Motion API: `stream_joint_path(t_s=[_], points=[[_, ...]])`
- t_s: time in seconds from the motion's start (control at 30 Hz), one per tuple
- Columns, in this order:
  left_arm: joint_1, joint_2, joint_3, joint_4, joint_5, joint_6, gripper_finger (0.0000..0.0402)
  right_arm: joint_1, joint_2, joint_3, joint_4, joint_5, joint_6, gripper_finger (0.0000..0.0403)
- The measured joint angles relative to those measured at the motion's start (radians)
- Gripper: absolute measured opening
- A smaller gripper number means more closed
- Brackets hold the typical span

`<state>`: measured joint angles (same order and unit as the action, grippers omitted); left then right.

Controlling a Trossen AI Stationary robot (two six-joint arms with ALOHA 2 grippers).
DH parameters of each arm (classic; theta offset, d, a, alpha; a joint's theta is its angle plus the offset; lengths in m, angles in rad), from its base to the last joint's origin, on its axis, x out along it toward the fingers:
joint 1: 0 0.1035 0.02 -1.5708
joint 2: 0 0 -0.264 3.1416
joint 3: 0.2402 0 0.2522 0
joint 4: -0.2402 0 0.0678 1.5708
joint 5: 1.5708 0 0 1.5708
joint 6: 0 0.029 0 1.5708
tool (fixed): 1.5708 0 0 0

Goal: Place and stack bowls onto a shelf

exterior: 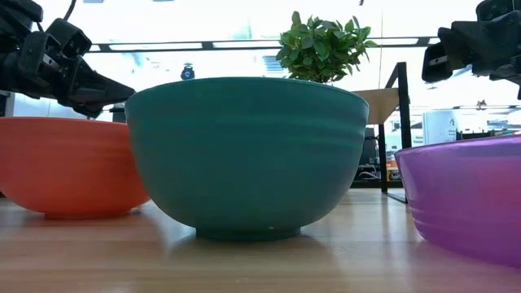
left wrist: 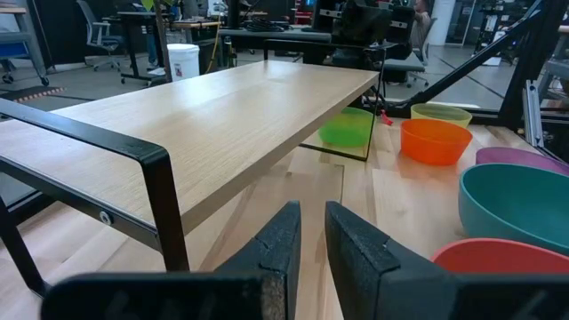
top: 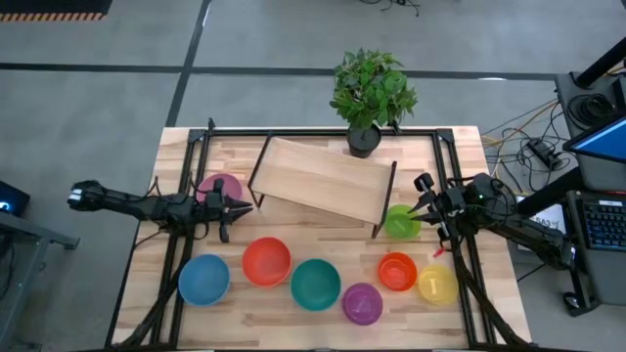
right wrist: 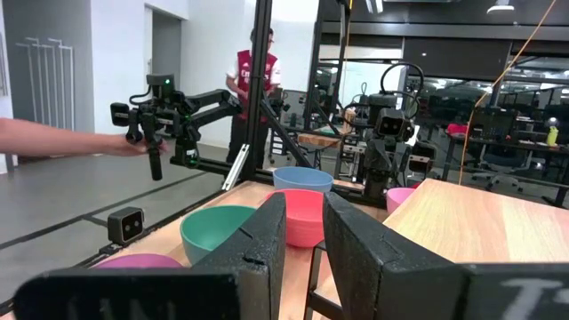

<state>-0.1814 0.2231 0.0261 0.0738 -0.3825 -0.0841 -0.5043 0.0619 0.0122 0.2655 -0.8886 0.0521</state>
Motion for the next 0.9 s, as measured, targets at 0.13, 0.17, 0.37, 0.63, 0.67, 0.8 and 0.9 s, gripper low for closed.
stream_joint_path(t_s=[0.13,0.17,0.37,0.63,0.67,0.8,0.9], points=[[0.000,0.000,0.000,0.049,0.000,-0.033,0.0037,0.000,0.000,0.000,0.001,0.000,0.033,0.0068],[-0.001,0.000,0.000,0.083,0.000,-0.071,0.0037,0.000,0.000,0.000,0.000,0.000,0.069,0.0068],[-0.001,0.000,0.000,0.353,0.010,-0.316,0.0037,0.001,0.000,0.005,0.015,0.000,0.338,0.0068],[-0.001,0.000,0.000,0.563,0.033,-0.401,0.0037,0.018,0.000,0.014,0.219,0.002,0.546,0.0068],[-0.001,0.000,0.000,0.573,0.032,-0.400,0.0037,0.023,0.000,0.015,0.252,0.007,0.563,0.0068],[-0.001,0.001,0.000,0.579,0.029,-0.405,0.0037,0.043,0.000,0.017,0.333,0.071,0.596,0.0068],[-0.001,0.001,0.000,0.579,0.028,-0.411,0.0037,0.059,0.000,0.030,0.332,0.118,0.591,0.0068]])
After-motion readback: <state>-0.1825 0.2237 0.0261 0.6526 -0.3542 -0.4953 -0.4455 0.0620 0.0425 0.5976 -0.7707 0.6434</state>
